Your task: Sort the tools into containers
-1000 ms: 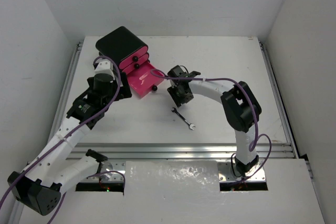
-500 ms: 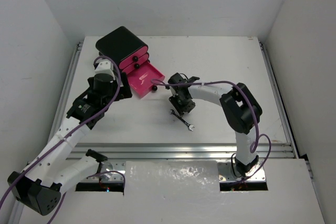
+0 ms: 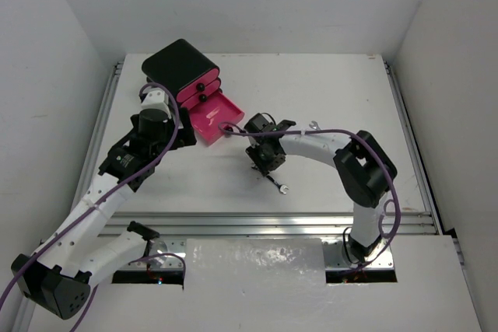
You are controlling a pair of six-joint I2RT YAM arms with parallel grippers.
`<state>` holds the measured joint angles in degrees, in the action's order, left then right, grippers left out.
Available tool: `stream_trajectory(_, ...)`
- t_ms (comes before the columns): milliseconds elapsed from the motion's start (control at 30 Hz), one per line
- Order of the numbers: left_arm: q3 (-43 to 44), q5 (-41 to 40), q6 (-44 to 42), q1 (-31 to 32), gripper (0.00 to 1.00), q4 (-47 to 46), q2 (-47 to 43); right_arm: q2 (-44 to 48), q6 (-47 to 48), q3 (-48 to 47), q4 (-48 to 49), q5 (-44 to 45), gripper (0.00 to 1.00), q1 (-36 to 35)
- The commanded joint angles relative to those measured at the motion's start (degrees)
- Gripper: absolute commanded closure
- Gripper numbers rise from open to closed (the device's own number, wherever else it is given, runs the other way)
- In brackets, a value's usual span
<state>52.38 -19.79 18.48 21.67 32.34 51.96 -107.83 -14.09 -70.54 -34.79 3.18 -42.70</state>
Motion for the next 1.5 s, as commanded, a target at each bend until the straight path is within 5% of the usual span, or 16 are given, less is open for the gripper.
stream_trajectory(0,0.0,0.6,-0.4,-0.6,0.00,-2.3,-0.6,-1.9,0.4,-1.7,-1.1,0.0,0.60,-0.9)
stream_trajectory(267,-0.1,1.0,-0.5,-0.6,0.00,-2.3,-0.4,-6.7,1.6,-2.5,0.6,-0.9,0.70,-1.3)
stream_trajectory(500,-0.1,1.2,-0.5,-0.6,0.00,-2.5,-0.3,-9.7,1.9,-4.6,-2.7,4.5,1.00,-2.7)
stream_trajectory(667,0.0,1.3,-0.5,-0.6,0.00,-2.4,-0.4,-5.4,1.6,-1.5,-0.3,0.1,1.00,-2.9)
stream_trajectory(1033,1.4,8.9,2.8,-0.6,0.00,-2.3,-0.6,13.9,0.3,14.0,23.4,-4.9,1.00,-3.0)
stream_trajectory(1233,-8.6,26.8,18.2,0.3,0.00,-16.0,-7.3,21.6,-1.3,20.8,31.8,-6.8,1.00,-3.3)
stream_trajectory(1467,-18.0,20.1,32.0,14.9,0.00,-35.5,-2.6,30.0,-6.7,25.9,40.2,-11.6,1.00,-4.6)
